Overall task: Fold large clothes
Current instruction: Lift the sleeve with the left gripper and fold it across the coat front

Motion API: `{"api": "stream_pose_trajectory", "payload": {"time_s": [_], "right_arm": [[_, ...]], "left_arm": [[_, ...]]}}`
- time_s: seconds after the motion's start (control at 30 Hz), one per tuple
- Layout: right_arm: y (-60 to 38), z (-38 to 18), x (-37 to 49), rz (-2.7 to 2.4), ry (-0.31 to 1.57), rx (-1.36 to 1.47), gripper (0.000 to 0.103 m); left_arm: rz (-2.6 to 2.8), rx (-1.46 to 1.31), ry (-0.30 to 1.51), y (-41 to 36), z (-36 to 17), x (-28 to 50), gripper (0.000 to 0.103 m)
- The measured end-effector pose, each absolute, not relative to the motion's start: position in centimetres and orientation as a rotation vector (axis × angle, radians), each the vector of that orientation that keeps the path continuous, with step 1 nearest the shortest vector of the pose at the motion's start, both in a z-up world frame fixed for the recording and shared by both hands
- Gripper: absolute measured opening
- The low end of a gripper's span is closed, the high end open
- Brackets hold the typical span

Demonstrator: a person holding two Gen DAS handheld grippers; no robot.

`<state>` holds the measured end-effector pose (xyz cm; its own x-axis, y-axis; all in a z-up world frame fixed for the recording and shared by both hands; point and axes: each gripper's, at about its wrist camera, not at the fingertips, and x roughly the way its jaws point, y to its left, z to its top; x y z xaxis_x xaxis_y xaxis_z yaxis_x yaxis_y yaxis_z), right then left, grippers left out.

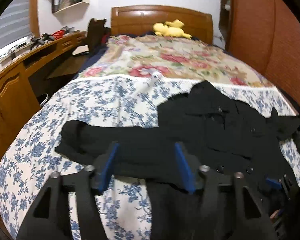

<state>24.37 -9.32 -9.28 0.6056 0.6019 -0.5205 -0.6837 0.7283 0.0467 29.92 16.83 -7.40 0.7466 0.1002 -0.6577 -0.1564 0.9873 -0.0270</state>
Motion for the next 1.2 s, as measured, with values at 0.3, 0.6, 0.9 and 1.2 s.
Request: {"api": "stream_pose_trajectory", "payload": {"time_s": [0.3,0.6,0.9,1.2], "right_arm": [[-9.3,-9.4,24.3,0.746,0.543,-0.169,0.103],[-9.3,-9.4,24.4,0.748,0.547,-0.175,0.103],[-9.4,-9.5,24.4,0.753,0.55,-0.174,0.103],[-9.3,-9.5,24.1,0.741,0.543,-0.176,0.103]], "left_arm": [[0.316,-0.117,0.733,23.9,-10.6,31.9,0.072],[0.444,-0.267,0.822,31.5,-16.9,34.2,0.072],[0.445,-0.437,0.886,33.9,-21.2,35.3,0.072],[0.437,-0.243,0.966,30.2,-20.1,38.0,0.014]]}}
